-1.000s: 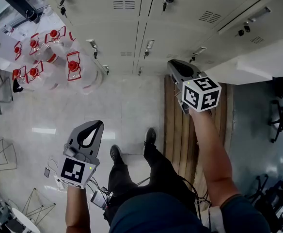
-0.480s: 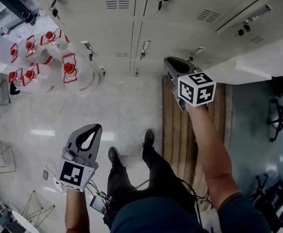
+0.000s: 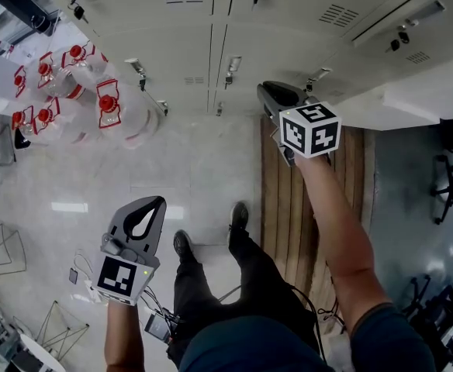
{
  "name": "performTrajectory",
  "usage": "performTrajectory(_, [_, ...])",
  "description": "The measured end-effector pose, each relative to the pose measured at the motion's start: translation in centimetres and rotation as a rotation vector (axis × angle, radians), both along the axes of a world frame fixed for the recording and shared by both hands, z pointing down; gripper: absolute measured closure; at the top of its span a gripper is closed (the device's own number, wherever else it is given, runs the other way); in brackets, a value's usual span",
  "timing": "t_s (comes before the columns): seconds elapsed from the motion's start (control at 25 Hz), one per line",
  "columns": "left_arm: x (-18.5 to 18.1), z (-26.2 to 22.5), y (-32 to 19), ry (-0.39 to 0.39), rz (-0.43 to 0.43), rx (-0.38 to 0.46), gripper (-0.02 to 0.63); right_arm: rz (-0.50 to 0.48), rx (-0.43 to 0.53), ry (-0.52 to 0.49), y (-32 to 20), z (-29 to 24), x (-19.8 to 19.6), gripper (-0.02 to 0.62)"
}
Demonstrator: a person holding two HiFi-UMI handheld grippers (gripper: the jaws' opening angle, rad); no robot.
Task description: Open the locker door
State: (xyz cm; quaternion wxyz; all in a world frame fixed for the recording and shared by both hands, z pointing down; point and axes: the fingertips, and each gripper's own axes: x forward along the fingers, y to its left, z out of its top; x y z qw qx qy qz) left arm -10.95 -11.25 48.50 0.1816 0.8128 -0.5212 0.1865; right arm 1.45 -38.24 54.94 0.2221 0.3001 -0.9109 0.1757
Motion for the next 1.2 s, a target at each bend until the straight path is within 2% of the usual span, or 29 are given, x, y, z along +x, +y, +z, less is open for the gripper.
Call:
performTrajectory(0.44, [-1.7,3.1,-1.5,-0.001,-0.037,-0.029,0.588,-0.039,-0.009,0.018,-2.0,4.3,-3.4,0.555])
performTrajectory(1.2, [-5.1,8.5,-1.5,0.004,-0.113,-0.069,0.588,-0.023,0.042,0.101,-8.1,13.1,-8.3,0.554])
